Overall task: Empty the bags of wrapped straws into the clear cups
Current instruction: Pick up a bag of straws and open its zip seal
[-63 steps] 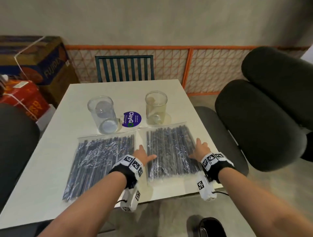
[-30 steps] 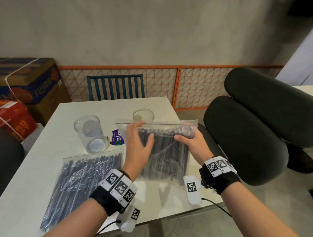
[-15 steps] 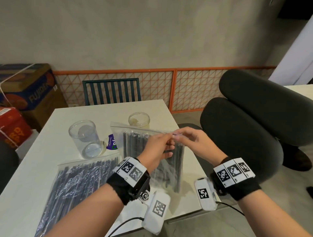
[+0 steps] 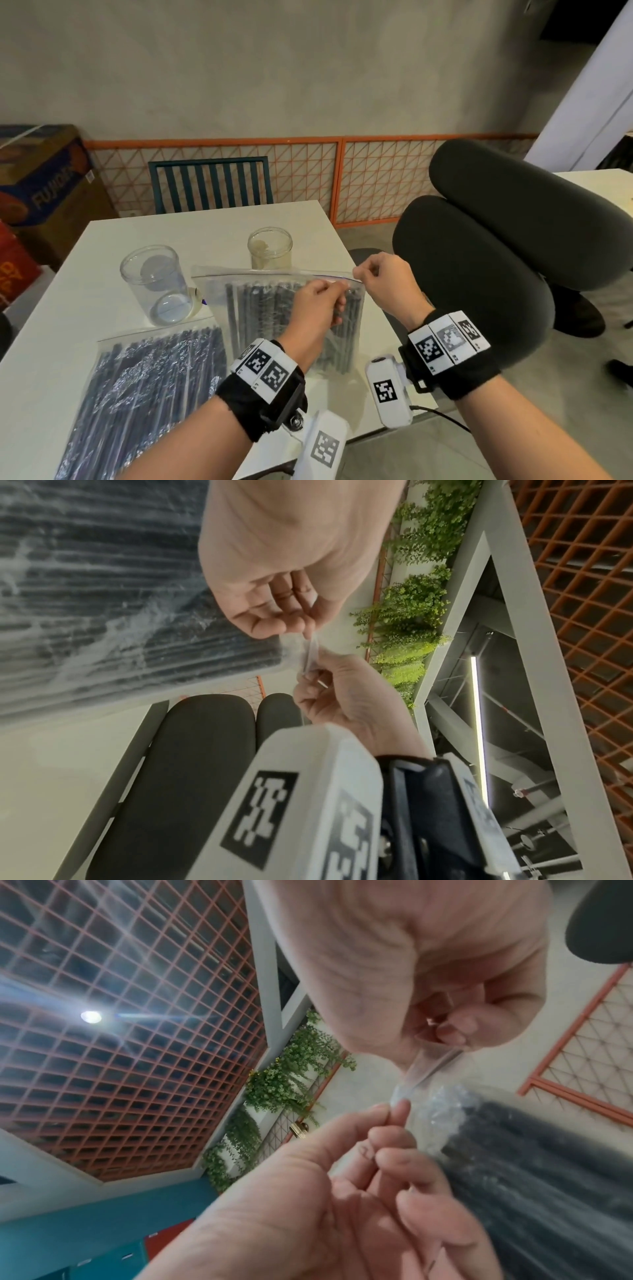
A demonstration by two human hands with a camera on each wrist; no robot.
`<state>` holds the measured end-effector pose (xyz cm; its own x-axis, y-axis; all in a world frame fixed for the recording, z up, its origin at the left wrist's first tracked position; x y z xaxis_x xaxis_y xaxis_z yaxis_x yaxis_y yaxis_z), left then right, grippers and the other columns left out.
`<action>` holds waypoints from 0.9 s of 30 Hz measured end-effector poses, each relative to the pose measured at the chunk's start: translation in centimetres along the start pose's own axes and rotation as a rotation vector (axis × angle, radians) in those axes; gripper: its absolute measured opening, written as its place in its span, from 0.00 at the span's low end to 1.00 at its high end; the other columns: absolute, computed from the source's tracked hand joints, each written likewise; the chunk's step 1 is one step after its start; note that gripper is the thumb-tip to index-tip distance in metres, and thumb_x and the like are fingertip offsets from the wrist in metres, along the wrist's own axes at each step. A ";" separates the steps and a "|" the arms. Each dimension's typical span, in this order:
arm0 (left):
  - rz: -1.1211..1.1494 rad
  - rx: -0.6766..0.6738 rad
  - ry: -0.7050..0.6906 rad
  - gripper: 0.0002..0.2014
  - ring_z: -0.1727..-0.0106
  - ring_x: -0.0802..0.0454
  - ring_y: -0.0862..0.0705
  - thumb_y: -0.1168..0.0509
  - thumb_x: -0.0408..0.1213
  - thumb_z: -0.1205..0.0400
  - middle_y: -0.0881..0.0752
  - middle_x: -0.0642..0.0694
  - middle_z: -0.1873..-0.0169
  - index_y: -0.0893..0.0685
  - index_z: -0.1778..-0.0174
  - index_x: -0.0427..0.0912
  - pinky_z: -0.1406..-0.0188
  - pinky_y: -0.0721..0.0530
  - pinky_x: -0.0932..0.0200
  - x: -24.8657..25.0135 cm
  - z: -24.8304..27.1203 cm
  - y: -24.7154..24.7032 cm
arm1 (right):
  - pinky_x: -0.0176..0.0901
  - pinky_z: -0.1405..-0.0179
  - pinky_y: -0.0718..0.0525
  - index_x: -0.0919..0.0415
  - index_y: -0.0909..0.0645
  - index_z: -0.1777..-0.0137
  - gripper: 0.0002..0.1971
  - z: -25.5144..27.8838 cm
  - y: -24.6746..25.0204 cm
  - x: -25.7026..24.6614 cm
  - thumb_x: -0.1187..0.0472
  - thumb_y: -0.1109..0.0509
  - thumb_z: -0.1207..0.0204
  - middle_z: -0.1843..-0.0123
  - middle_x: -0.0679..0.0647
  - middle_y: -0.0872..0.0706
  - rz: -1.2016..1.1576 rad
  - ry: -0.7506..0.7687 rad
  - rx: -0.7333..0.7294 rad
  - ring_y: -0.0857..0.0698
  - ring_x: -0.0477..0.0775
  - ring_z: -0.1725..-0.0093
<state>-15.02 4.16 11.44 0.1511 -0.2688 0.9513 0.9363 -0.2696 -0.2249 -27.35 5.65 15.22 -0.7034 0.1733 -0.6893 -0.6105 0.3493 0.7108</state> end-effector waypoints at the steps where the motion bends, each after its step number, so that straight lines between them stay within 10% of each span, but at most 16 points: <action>1: 0.003 0.011 0.000 0.09 0.76 0.56 0.27 0.34 0.33 0.20 0.24 0.50 0.78 0.20 0.67 0.40 0.74 0.29 0.60 -0.1 0.0 0.3 | 0.33 0.65 0.30 0.66 0.16 0.60 0.09 0.0 -0.4 0.0 0.63 0.33 0.21 0.67 0.45 0.22 -0.004 -0.019 -0.006 0.22 0.47 0.58; 7: -0.052 -0.050 -0.012 0.10 0.81 0.58 0.28 0.35 0.30 0.20 0.24 0.51 0.81 0.21 0.68 0.39 0.80 0.29 0.65 -0.6 0.9 0.2 | 0.47 0.50 0.19 0.72 0.16 0.56 0.11 -0.5 -1.5 0.2 0.68 0.39 0.22 0.48 0.64 0.13 0.036 -0.069 0.077 0.16 0.60 0.47; 15: -0.048 -0.121 0.068 0.08 0.76 0.57 0.21 0.34 0.36 0.20 0.18 0.48 0.74 0.18 0.65 0.41 0.78 0.24 0.63 0.6 0.4 2.0 | 0.28 0.59 0.25 0.54 0.16 0.59 0.05 0.2 -0.9 -0.7 0.61 0.32 0.22 0.63 0.41 0.17 -0.103 0.138 -0.186 0.20 0.39 0.61; 20: 0.103 0.032 0.127 0.10 0.77 0.56 0.21 0.42 0.42 0.15 0.20 0.50 0.77 0.21 0.59 0.42 0.82 0.22 0.63 1.8 -0.5 4.0 | 0.25 0.63 0.25 0.58 0.16 0.61 0.06 0.1 -1.5 -0.9 0.63 0.32 0.23 0.63 0.46 0.16 -0.086 0.184 -0.124 0.19 0.50 0.61; 27: 0.044 0.031 0.076 0.13 0.79 0.58 0.25 0.44 0.37 0.14 0.26 0.50 0.78 0.19 0.62 0.40 0.84 0.25 0.67 1.4 0.2 3.7 | 0.59 0.42 0.20 0.51 0.18 0.63 0.09 -1.9 -2.6 -1.2 0.62 0.35 0.23 0.57 0.50 0.13 0.091 0.000 0.037 0.16 0.56 0.49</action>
<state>-11.29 2.99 12.04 0.1693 -0.3494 0.9215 0.9389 -0.2270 -0.2586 -25.62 2.75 14.46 -0.7556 0.2059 -0.6219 -0.5300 0.3658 0.7650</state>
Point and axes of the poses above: each hand's wrist, its own z-axis away from the middle knuckle, its own y-axis out of the back of the hand, x = y × z, the point moved 2 cm from there along -z, towards the middle knuckle
